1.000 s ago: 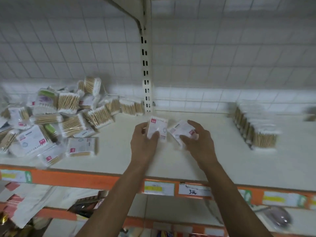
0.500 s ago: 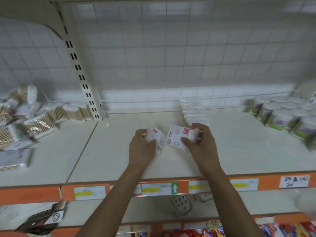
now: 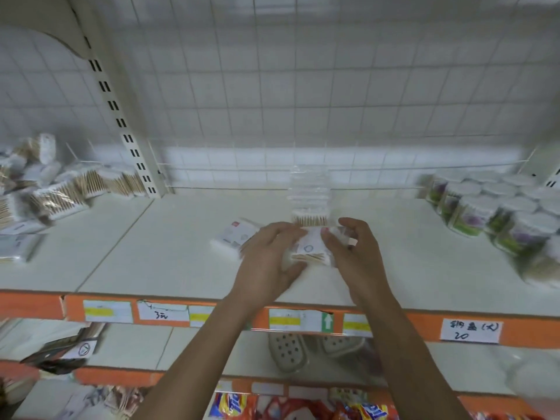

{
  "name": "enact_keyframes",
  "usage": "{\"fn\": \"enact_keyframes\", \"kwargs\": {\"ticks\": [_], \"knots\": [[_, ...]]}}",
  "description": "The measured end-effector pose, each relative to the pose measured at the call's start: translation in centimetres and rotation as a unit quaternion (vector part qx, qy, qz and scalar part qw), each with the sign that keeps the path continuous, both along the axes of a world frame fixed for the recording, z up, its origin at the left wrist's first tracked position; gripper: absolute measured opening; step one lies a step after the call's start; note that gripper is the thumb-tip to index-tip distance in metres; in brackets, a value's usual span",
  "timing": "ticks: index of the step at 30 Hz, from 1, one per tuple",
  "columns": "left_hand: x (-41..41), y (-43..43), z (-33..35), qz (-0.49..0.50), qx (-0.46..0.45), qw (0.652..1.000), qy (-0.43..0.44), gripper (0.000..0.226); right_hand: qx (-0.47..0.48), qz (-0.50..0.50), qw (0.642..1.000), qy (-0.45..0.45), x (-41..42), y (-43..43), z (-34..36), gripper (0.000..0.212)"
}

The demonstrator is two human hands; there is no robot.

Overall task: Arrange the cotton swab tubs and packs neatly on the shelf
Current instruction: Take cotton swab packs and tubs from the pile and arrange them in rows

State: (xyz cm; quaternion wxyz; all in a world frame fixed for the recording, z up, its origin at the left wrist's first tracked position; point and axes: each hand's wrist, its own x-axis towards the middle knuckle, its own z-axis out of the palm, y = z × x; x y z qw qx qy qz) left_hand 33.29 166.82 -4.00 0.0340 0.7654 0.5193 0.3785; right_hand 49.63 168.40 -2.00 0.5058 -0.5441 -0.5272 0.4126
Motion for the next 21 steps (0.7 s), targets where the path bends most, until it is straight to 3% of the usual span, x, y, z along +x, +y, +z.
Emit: {"fn": "enact_keyframes", "kwargs": {"ticks": [5, 10, 14, 21], "knots": [[1.3, -0.3, -0.1, 0.003, 0.015, 0.998, -0.056, 0.034, 0.002, 0.031, 0.999, 0.028, 0.8, -0.3, 0.4, 0.033], [1.6, 0.0, -0.3, 0.037, -0.108, 0.982, -0.149, 0.030, 0.011, 0.015, 1.000, 0.014, 0.8, 0.0, 0.0, 0.028], [1.4, 0.7, -0.8, 0.057, -0.116, 0.986, -0.109, 0.014, 0.009, 0.018, 1.000, -0.022, 0.5, 0.4, -0.5, 0.040], [1.3, 2.0, -0.8, 0.094, -0.099, 0.988, -0.071, 0.020, 0.018, -0.014, 0.998, -0.054, -0.4, 1.1, -1.2, 0.050]]}}
